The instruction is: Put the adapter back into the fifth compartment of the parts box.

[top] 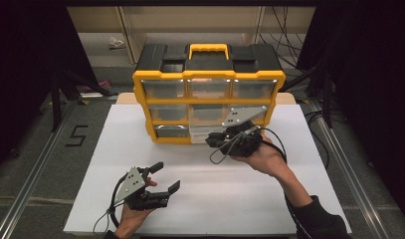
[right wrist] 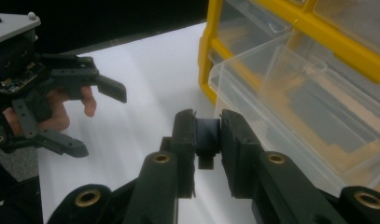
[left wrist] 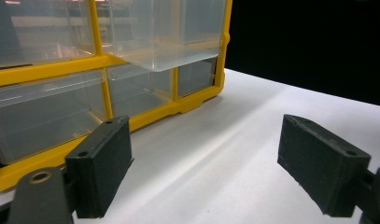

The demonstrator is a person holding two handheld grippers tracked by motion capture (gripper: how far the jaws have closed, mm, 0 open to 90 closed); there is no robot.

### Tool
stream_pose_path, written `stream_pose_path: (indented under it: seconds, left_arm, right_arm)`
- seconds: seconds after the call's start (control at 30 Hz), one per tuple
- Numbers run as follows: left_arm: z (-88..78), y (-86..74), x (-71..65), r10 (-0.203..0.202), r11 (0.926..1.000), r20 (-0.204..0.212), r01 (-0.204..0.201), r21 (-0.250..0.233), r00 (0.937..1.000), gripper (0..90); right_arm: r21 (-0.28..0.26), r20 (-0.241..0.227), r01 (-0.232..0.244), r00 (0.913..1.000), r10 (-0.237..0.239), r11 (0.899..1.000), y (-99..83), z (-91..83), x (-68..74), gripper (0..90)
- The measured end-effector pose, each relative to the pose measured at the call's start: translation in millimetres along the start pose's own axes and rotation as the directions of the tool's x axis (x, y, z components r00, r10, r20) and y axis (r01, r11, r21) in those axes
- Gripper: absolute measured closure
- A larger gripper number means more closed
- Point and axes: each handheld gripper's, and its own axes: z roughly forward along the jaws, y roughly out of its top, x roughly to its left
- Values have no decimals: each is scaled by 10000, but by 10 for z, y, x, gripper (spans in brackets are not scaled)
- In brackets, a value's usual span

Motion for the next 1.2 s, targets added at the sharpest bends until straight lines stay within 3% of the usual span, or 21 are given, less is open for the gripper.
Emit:
stream_pose_path:
  seconds: [0.57, 1.2]
  left_arm:
    - [2, -1, 0, -2, 10000, 4, 2, 23, 10000, 173]
    - [3, -1, -1, 35, 10000, 26, -35, 14, 10000, 173]
  right_arm:
    - [-359, 296, -165, 9994, 176, 9992, 173, -60, -149, 764]
    - [-561, 655, -451, 9967, 488, 9974, 301, -6, -319, 764]
